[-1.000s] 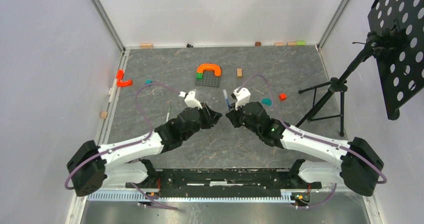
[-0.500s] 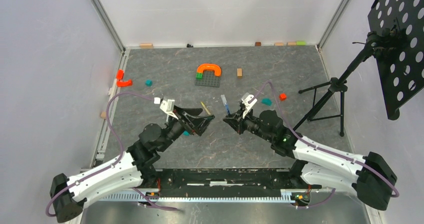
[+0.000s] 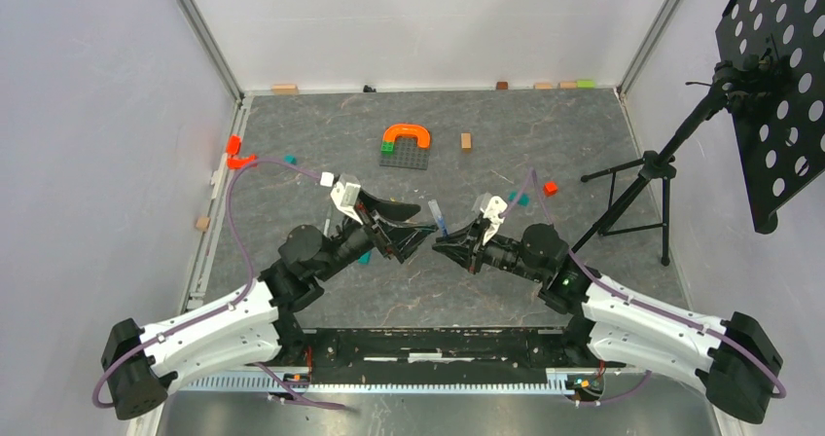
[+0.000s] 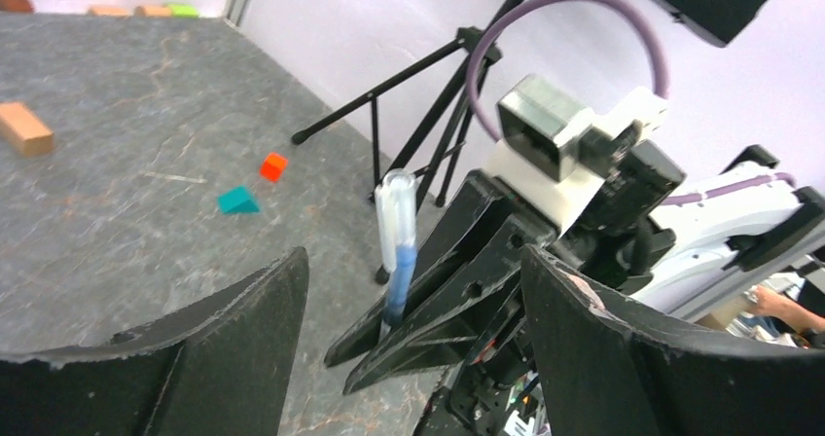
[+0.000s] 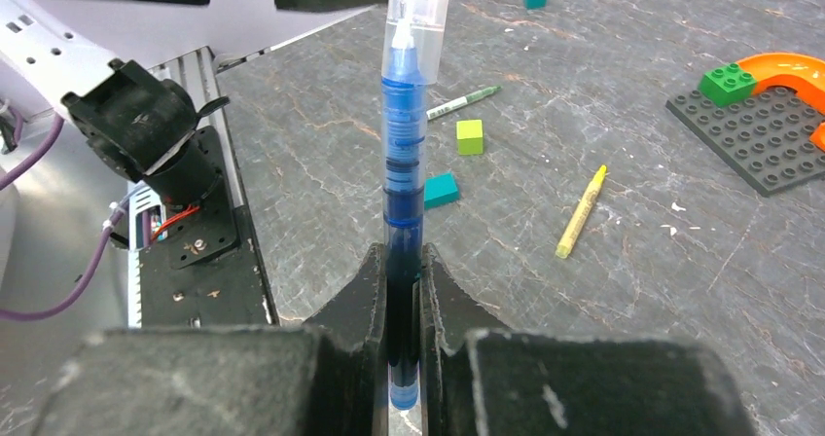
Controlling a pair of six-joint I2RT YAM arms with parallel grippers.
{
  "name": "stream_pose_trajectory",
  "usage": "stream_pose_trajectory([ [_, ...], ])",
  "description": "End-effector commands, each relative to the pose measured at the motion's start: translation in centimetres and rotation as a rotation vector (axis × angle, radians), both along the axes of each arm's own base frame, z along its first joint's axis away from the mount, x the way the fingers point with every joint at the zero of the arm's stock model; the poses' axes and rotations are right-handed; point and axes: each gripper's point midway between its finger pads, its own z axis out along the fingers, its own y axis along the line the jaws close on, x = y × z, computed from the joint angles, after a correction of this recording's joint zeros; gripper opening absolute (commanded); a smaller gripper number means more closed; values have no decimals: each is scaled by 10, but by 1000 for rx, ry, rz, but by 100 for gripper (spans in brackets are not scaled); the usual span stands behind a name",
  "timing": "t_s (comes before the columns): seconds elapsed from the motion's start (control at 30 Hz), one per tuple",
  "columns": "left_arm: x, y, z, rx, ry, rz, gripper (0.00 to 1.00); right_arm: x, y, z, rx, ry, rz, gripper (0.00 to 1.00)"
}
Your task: Insert the pens into the pen caps
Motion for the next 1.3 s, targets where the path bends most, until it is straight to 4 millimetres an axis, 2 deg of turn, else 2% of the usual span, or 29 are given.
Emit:
stream_pose_trajectory([
  [0.0, -8, -4, 49, -86, -111, -51, 84, -11, 1, 22, 63, -68, 59, 0],
  [0.17, -11, -7, 56, -111, -117, -72, 80, -15, 0, 26, 71, -73, 68, 0],
  [0.33, -4, -12, 49, -88, -105, -58, 74, -19, -1, 31, 86, -83, 89, 0],
  [0.63, -7, -22, 64, -110, -140, -105, 57, -22, 1, 27, 74, -73, 104, 0],
  [0.73, -7, -24, 64, -100, -140, -110, 52, -21, 1, 28, 75, -74, 102, 0],
  [1.03, -6, -33, 59, -80, -132, -136, 35, -21, 3, 29, 73, -71, 105, 0],
  [1.27, -8, -36, 55, -64, -134, -153, 11, -18, 5, 31, 73, -66, 102, 0],
])
